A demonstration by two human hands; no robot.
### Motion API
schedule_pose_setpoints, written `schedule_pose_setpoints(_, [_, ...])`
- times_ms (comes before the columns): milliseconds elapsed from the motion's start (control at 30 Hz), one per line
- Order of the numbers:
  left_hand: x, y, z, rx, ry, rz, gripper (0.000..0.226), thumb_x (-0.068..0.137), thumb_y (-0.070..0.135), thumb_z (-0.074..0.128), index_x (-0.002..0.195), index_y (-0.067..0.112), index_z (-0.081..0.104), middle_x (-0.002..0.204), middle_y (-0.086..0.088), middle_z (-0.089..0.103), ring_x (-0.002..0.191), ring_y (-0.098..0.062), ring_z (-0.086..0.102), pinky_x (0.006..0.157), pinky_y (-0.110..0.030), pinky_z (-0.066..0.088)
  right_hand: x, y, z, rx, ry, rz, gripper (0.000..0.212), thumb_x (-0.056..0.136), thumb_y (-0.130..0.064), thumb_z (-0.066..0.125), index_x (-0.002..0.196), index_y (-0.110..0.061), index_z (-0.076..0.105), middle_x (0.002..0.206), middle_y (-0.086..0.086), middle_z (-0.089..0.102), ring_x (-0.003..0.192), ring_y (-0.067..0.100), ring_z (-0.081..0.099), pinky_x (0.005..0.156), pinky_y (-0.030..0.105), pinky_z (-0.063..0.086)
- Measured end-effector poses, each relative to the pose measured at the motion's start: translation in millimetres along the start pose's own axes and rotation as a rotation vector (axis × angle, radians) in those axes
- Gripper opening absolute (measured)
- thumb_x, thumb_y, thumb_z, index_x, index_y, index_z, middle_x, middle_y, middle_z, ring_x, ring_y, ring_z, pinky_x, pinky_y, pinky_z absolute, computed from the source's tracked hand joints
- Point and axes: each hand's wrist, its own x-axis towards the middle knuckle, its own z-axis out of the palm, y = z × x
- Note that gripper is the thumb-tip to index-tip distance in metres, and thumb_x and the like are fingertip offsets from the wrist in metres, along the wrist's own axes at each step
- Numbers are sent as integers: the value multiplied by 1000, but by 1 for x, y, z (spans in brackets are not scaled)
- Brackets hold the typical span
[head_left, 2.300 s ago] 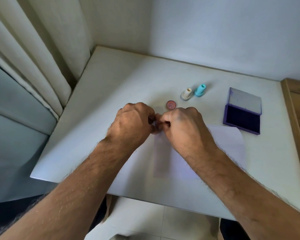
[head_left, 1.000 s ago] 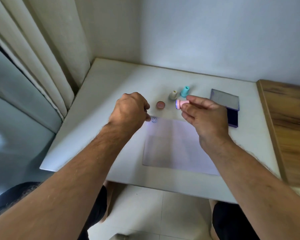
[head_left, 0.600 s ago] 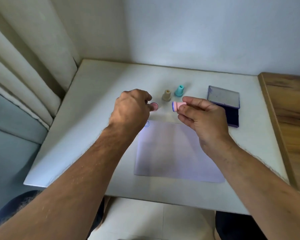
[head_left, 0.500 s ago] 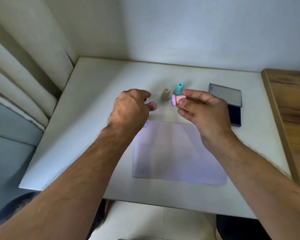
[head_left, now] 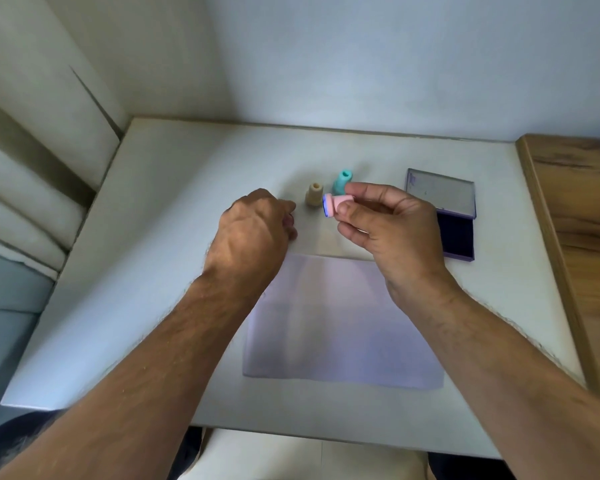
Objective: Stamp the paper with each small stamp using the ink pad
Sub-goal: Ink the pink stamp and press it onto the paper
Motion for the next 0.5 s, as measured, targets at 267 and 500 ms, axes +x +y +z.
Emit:
schedule_pose_setpoints(267, [-2,15,-20,-628,62,-184,19,81,30,71,99,34,77,80,16,73,76,4,67,66,-4,47,-2,-5,1,36,12,-7,18,82,-2,72,98,-9,73,85,8,76,82,19,75,74,34,61])
schedule_pose_setpoints(500, [2,18,-32,-1404,-60,-378,11,82,2,73,89,9,70,79,-5,69,74,-19,66,79,-26,55,-5,-7,7,149,-31,-30,17,83,6,68,93,-5,73,93,14,74,86,23,74,77,35,59])
